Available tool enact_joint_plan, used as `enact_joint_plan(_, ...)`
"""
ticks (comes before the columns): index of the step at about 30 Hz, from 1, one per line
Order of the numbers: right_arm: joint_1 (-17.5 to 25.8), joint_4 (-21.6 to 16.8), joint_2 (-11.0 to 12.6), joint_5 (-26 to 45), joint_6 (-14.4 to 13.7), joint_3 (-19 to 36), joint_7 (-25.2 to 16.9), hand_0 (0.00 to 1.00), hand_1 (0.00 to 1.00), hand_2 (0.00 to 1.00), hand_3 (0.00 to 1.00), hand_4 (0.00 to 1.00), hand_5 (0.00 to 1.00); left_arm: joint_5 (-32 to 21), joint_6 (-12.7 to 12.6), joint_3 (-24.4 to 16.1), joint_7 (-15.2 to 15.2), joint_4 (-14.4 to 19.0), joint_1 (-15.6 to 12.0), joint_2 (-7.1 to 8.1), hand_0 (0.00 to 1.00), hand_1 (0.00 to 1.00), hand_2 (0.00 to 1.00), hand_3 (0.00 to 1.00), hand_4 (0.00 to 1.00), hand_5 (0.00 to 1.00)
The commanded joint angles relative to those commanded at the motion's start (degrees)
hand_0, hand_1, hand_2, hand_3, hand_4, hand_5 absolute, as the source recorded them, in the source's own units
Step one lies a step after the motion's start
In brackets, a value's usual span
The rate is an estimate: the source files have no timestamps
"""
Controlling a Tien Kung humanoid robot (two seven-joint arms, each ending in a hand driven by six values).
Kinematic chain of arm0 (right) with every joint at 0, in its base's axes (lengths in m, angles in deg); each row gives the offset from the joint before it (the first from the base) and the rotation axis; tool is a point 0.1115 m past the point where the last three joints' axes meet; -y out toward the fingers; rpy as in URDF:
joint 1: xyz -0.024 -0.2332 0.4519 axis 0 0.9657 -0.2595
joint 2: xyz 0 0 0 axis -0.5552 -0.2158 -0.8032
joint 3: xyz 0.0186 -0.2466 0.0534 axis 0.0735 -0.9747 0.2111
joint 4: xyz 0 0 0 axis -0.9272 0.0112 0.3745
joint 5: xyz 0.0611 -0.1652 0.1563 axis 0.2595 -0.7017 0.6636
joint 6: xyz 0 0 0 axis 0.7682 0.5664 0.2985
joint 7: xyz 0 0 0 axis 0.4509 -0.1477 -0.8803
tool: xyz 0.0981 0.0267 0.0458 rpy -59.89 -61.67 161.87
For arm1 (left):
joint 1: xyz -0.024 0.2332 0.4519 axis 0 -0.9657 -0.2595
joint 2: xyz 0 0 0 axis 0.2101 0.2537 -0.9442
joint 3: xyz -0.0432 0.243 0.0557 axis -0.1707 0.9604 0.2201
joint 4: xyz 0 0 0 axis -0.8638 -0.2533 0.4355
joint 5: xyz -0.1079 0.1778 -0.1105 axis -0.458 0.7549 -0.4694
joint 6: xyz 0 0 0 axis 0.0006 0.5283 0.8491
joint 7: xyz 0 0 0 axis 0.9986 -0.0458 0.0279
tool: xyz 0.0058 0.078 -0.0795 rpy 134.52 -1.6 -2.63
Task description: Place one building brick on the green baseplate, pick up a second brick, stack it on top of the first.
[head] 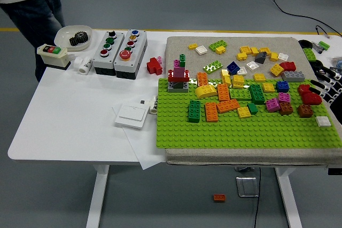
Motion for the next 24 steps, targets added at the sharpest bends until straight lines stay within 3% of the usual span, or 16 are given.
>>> enact_joint_plan(5,0.06,-0.83,0.28,-2.16,-0.94,-0.12,-0.2,0.732,0.688,0.756,0.761,0.998,0.882,1.25,0.2,-0.85,-0.35,-0.03,0.13,0.0,0.868,0.888,0.919,0.673,0.712,0.694)
enact_joint_plan(9,0.21,-3.07,0.51,-10.54,-6.49,-1.91,-2.47,0.732,0.689,0.75,0.747,0.998,0.882,-1.43,-1.78,-0.31,-3.0,0.04,-0.48,-0.24,0.87,0.883,0.898,0.661,0.693,0.664)
enact_joint_plan(14,0.48,-5.29,0.79,-17.72,-9.35,-3.1,-4.11,0.731,0.687,0.743,0.73,0.998,0.873,-3.48,-2.05,-0.71,-6.17,0.09,-1.27,-0.22,0.877,0.882,0.89,0.66,0.723,0.683)
enact_joint_plan(18,0.66,-6.54,1.11,-20.47,-10.81,-3.79,-5.13,0.731,0.687,0.743,0.73,0.998,0.873,-3.69,-2.24,-0.78,-6.7,0.07,-1.37,-0.24,0.877,0.882,0.89,0.66,0.723,0.683)
enact_joint_plan(19,0.82,-7.77,1.45,-22.7,-12.16,-4.33,-5.99,0.733,0.7,0.75,0.709,0.998,0.758,-3.66,-2.35,-0.75,-6.86,0.06,-1.35,-0.22,0.868,0.879,0.881,0.654,0.733,0.687)
enact_joint_plan(21,1.03,-9.96,2.15,-27.54,-13.75,-5.19,-6.82,0.733,0.7,0.75,0.709,0.998,0.758,-3.4,-2.47,-0.7,-6.92,0.01,-1.28,-0.19,0.868,0.879,0.881,0.654,0.733,0.687)
enact_joint_plan(24,1.24,-11.74,3.06,-34.99,-13.45,-6.09,-7.13,0.733,0.7,0.75,0.709,0.998,0.758,-2.96,-2.63,-0.71,-6.87,-0.04,-1.18,-0.18,0.868,0.879,0.881,0.654,0.733,0.687)
